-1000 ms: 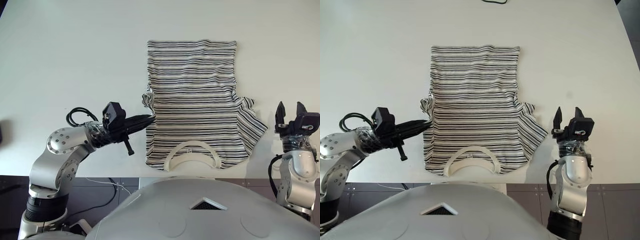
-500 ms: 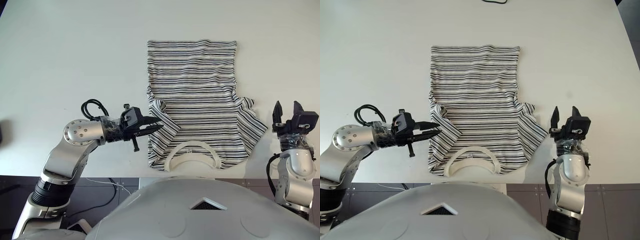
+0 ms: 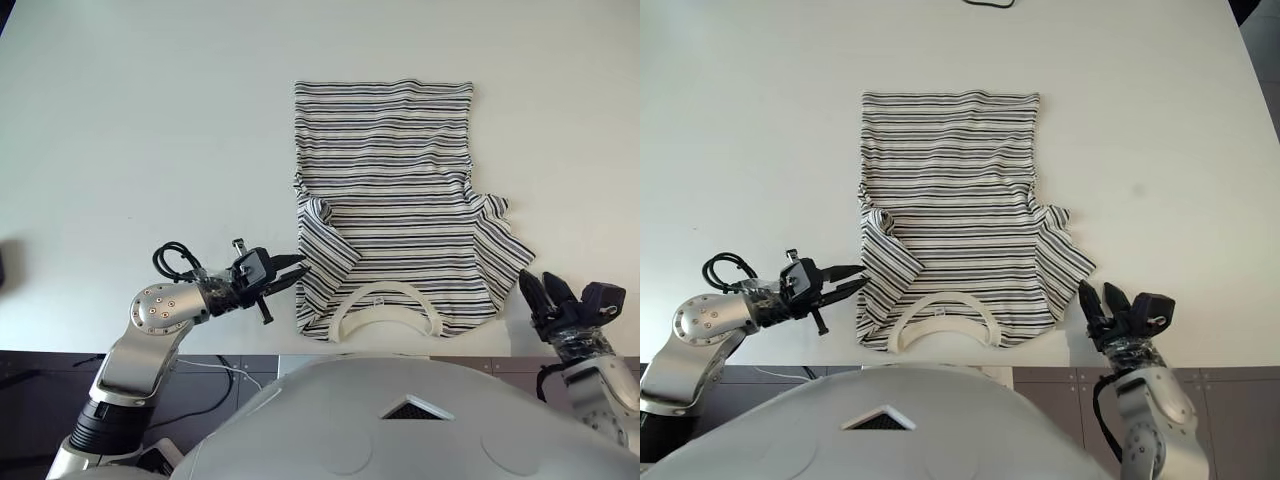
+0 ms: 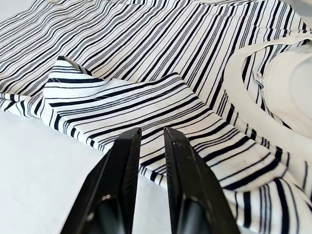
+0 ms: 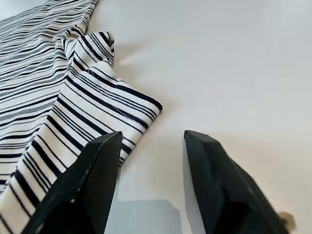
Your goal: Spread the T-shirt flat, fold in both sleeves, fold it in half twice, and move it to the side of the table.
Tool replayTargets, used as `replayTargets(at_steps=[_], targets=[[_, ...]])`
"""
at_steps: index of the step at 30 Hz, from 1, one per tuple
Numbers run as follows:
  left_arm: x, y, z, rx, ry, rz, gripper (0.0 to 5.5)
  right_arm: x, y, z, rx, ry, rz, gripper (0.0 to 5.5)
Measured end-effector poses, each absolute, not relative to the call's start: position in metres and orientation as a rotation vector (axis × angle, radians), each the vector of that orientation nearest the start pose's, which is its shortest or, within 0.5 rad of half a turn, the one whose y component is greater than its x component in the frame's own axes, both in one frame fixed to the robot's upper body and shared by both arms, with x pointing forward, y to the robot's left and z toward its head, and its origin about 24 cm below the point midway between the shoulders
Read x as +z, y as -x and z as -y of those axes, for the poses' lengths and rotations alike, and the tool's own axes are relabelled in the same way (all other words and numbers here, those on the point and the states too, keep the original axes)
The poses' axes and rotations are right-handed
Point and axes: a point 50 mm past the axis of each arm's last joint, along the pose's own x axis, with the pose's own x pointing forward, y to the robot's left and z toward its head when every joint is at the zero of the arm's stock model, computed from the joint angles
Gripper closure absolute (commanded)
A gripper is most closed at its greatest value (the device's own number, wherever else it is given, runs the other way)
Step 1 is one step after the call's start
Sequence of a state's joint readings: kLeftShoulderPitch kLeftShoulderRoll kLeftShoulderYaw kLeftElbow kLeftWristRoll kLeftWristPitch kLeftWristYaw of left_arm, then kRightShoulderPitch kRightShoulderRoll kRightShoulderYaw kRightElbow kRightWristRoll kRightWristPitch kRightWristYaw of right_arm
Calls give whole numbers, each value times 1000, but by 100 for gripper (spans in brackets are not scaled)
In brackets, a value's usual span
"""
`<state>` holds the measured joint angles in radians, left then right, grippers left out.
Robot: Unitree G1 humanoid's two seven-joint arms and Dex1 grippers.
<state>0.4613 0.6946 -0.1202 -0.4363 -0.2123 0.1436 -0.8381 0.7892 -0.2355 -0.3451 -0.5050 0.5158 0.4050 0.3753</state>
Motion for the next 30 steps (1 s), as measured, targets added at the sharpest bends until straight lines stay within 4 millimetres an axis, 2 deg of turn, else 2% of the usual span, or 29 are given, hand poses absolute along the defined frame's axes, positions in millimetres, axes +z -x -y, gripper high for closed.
replayTargets(at_steps=[6, 11, 18, 21, 24, 26, 30], targets=[[41, -138, -187, -1064, -292, -411, 466, 23, -88, 247, -27, -285, -483, 317], [41, -140, -186, -1064, -310, -396, 462, 21, -90, 238, -1, -322, -478, 402], [41, -142, -187, -1060, -326, -383, 462, 19, -91, 241, -39, -336, -488, 529], [41, -142, -187, -1061, -335, -380, 462, 19, -91, 243, -69, -334, -482, 536], [41, -142, -187, -1061, -336, -380, 462, 20, -91, 244, -75, -221, -478, 536], [40, -142, -188, -1059, -335, -382, 462, 24, -93, 232, 13, -45, -472, 536], [39, -143, -189, -1056, -339, -385, 462, 39, -98, 200, 176, 106, -359, 536]])
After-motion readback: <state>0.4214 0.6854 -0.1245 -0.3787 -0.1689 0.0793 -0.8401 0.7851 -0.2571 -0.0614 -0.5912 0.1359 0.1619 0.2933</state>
